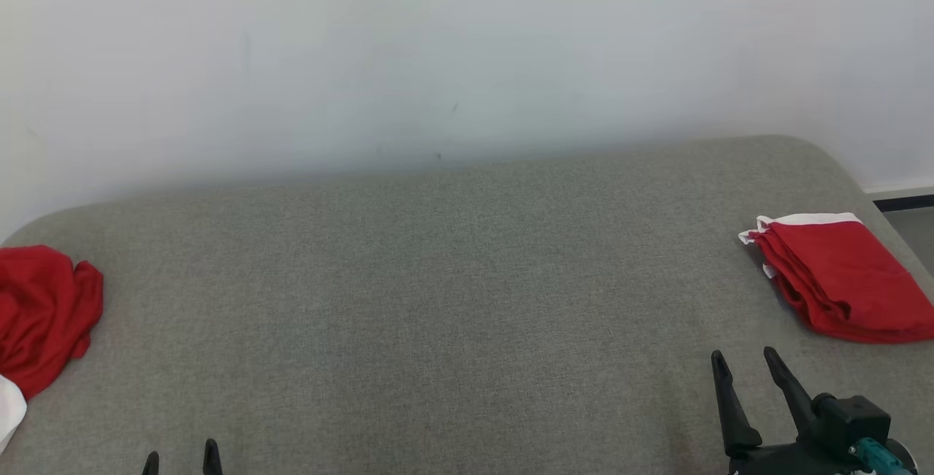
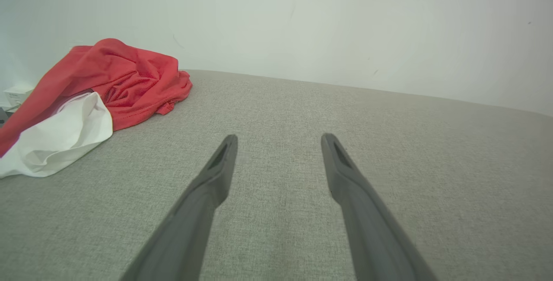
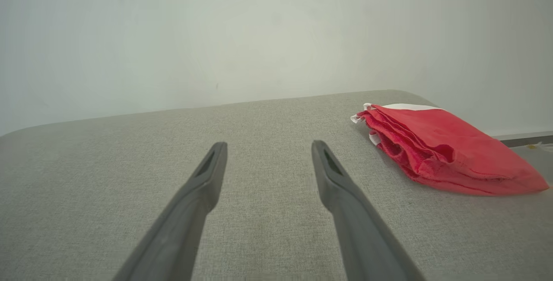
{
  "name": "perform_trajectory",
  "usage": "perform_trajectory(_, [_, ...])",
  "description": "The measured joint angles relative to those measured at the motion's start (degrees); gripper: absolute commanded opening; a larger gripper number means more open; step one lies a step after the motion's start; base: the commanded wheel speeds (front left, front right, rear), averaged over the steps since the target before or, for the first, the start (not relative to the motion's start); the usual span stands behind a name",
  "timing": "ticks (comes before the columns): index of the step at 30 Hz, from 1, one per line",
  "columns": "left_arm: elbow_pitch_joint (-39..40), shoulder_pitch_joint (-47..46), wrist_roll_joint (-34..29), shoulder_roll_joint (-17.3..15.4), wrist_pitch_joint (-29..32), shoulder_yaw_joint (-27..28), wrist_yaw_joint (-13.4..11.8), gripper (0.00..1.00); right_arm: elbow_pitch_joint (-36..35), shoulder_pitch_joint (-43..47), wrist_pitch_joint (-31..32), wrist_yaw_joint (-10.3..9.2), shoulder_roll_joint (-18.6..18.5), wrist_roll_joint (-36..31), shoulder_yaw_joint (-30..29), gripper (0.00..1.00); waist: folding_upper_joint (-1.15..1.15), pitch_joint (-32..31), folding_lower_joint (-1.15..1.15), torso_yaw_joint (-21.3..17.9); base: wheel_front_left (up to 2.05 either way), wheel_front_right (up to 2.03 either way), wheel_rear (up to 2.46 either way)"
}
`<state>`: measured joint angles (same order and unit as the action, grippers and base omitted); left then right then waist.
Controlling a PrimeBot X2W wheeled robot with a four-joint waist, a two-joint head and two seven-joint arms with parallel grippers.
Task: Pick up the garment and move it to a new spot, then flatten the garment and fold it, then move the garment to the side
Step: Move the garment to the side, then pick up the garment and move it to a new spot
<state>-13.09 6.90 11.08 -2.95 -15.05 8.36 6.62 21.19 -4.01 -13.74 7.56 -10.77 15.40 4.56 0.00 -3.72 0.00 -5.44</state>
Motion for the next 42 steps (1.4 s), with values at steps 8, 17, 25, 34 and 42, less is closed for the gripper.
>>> perform_trajectory(8, [-1.0,0.0,0.1,0.0,0.0,0.1,0.0,1.0,2.3,0.2,-0.7,0.0,0.3,0.1,0.7,1.0,0.0,-0.5,0.0,-0.1,0.0,0.0,0.0])
perform_trajectory(17, [-1.0,-0.1,0.5,0.0,0.0,-0.2,0.3,1.0,2.7,0.0,-1.0,0.0,0.5,0.1,0.8,1.0,0.0,-0.6,0.01,0.1,0.0,0.0,0.0])
perform_trajectory(25, [-0.8,-0.1,0.3,0.0,0.0,-0.5,0.4,1.0,2.9,0.0,-1.0,0.0,0.5,0.1,0.9,1.0,0.01,-0.5,0.01,0.5,0.0,0.0,0.0])
perform_trajectory(34, [-0.9,-0.1,0.1,0.0,0.0,-0.6,0.2,1.0,3.1,0.1,-1.2,0.0,0.5,0.2,1.1,1.0,0.01,-0.5,0.01,2.0,0.0,0.0,0.0])
perform_trajectory(42, [-0.6,0.1,-0.5,0.1,0.0,-0.7,-0.1,1.0,3.3,0.3,-1.2,0.0,1.1,0.2,1.5,1.0,0.01,-0.7,0.01,5.5,0.0,0.0,0.0])
